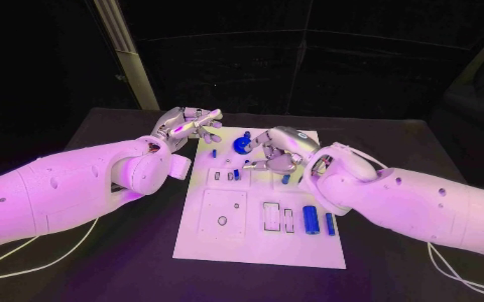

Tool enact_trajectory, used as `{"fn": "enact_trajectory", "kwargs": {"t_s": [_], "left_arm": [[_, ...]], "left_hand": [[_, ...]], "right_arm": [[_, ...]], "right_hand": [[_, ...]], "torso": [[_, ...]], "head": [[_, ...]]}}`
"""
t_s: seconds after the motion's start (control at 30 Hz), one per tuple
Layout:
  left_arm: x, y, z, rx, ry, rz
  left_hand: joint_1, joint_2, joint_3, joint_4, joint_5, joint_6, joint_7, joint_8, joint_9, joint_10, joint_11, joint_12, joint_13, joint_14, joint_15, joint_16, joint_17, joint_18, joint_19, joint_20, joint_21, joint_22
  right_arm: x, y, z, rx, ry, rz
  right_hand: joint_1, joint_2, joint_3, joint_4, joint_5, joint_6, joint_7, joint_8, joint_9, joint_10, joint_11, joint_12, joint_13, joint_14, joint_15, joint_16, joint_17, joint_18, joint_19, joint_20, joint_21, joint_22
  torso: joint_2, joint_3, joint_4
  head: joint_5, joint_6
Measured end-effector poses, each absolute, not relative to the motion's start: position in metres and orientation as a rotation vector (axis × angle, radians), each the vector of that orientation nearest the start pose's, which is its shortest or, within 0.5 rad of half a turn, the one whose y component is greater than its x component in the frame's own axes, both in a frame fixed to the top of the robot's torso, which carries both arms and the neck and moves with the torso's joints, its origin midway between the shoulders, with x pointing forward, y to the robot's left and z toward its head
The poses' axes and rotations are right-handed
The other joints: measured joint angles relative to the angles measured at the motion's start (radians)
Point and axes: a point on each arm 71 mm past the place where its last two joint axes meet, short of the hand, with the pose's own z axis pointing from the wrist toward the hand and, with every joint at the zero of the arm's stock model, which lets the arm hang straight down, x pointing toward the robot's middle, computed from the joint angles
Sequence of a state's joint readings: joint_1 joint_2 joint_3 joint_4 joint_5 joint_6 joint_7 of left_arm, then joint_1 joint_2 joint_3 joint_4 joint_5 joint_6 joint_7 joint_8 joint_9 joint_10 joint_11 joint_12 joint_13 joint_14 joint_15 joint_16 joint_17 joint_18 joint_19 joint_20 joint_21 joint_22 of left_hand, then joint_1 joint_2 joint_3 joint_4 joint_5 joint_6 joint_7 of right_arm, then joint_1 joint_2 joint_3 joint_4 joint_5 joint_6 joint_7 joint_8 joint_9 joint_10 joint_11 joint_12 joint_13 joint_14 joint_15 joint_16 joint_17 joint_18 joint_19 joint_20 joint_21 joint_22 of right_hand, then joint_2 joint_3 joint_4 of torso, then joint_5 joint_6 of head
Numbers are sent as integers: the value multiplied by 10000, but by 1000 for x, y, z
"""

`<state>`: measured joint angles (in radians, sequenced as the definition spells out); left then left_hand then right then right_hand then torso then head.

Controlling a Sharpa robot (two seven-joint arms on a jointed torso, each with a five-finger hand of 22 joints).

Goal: Assemble the parts on the task board

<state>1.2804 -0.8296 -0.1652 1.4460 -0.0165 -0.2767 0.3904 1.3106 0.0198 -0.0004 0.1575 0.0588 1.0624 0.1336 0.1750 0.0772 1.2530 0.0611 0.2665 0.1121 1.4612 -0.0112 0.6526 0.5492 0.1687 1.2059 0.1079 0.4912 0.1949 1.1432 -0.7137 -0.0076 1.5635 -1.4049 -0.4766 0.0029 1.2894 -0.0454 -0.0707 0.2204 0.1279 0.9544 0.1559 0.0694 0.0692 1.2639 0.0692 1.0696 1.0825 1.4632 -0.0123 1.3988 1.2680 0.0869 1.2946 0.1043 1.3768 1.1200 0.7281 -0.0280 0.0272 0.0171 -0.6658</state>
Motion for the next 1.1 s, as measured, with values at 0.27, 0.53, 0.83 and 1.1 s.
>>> {"fn": "enact_trajectory", "kwargs": {"t_s": [0.27, 0.53, 0.83, 1.1], "left_arm": [[504, 220, -188, -8764, 18074, -12708], [505, 196, -191, -5608, 21488, -9451], [515, 179, -196, -3495, 23097, -5711], [520, 159, -199, -2831, 23477, -4474]], "left_hand": [[-1351, 193, -864, 1178, 44, 220, -376, 397, 403, 634, -375, 2666, 2478, 58, -409, 7914, 7549, -151, 1226, -538, 4135, 3752], [-1409, 368, -1508, 1279, 3, -88, -574, 2060, 1423, 75, -612, 7571, 7270, 22, -450, 9152, 7590, -619, 1744, -622, 7468, 7988], [-1491, 450, -2041, 1291, 3, -555, -717, 3237, 2379, 110, -643, 8587, 8398, 57, -551, 9152, 7589, -943, 2526, -738, 8939, 10358], [-1529, 487, -2276, 1301, 2, -746, -804, 3929, 3033, 220, -759, 8877, 8773, 38, -604, 9152, 7588, -1007, 2564, -776, 9234, 10919]], "right_arm": [[479, -187, -147, 718, 14827, 10374], [486, -225, -141, 2419, 14891, 10594], [489, -235, -143, 3097, 15082, 10736], [491, -234, -144, 3210, 15245, 10750]], "right_hand": [[286, 290, -204, -92, 115, -13, -13, 11, 22, -279, 4, -562, -555, 0, 0, -454, -563, 65, -352, -9, -438, -760], [361, 366, -298, -108, 233, -12, -13, 43, 21, -279, 4, -562, -604, 0, 0, -493, -581, 65, -352, -9, -490, -790], [361, 366, -365, -95, 232, -12, -13, 43, 29, -278, 4, -562, -614, 0, 0, -510, -605, 64, -351, -8, -490, -813], [361, 365, -420, -96, 232, -12, -13, 43, 28, -278, 4, -562, -614, 0, 0, -510, -614, 64, -350, -8, -490, -813]], "torso": [[-168, 39, -35], [-323, 87, -57], [-436, 143, -74], [-440, 152, -97]], "head": [[41, -70], [76, -184], [134, -230], [167, -234]]}}
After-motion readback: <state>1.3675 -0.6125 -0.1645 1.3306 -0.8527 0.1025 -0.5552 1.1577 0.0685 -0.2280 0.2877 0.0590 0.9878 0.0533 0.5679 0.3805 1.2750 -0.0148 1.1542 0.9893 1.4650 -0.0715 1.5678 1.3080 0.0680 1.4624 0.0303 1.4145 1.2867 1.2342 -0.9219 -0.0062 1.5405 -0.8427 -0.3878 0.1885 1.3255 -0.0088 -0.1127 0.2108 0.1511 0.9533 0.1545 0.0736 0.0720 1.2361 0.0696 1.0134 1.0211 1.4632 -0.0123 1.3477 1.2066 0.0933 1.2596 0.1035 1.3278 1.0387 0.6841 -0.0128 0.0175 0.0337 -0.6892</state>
